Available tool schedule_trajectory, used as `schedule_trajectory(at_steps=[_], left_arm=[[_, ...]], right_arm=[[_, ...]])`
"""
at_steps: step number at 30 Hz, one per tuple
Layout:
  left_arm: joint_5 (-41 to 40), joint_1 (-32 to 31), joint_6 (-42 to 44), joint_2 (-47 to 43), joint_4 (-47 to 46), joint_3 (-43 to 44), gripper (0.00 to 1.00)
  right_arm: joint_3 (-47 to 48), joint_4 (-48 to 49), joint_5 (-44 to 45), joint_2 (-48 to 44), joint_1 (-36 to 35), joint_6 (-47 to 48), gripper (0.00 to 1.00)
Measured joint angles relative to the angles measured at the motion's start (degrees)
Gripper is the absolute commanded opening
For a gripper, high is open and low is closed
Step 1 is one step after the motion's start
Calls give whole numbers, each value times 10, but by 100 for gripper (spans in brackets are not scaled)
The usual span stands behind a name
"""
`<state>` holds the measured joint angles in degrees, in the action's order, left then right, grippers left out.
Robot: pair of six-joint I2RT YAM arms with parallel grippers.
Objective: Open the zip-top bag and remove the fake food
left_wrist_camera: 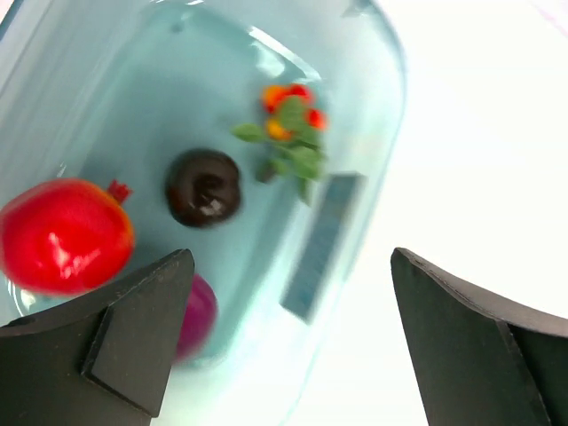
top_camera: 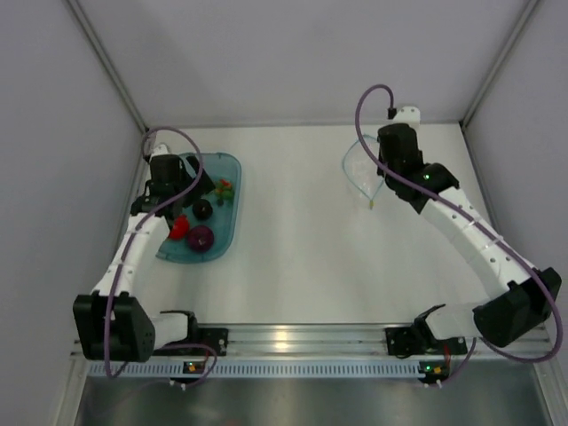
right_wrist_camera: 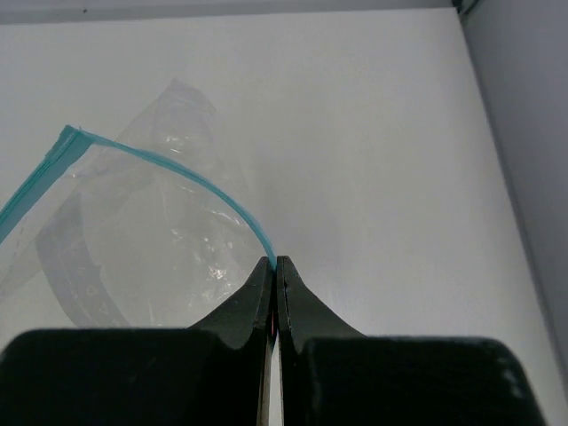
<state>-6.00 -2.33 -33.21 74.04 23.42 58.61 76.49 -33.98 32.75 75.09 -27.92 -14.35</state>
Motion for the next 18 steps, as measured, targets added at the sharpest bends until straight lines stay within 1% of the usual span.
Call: schedule_trajectory(at_steps=[2, 6, 10, 14, 15, 16, 17, 18], left_arm=[[31, 0, 9, -75, 12, -16, 98], [65, 0, 42, -193, 63, -34, 98], [81, 0, 86, -260, 132, -35, 98], [60, -5, 103, -328, 169, -41, 98], [49, -6, 105, -344, 171, -46, 98], [40, -7, 105, -360, 172, -52, 98], [29, -7, 106, -374, 172, -58, 98], [20, -7, 106, -383, 172, -63, 98]], right_arm=[[42, 4, 31, 38, 7, 28, 0], [119, 5, 96, 125, 16, 83, 0], [172, 12, 149, 217, 22, 147, 0], [239, 7, 179, 316, 22, 188, 1], [260, 0, 184, 341, 21, 193, 4], [281, -4, 187, 365, 18, 195, 13], [299, -9, 191, 389, 15, 196, 17], [313, -16, 193, 404, 12, 197, 25]])
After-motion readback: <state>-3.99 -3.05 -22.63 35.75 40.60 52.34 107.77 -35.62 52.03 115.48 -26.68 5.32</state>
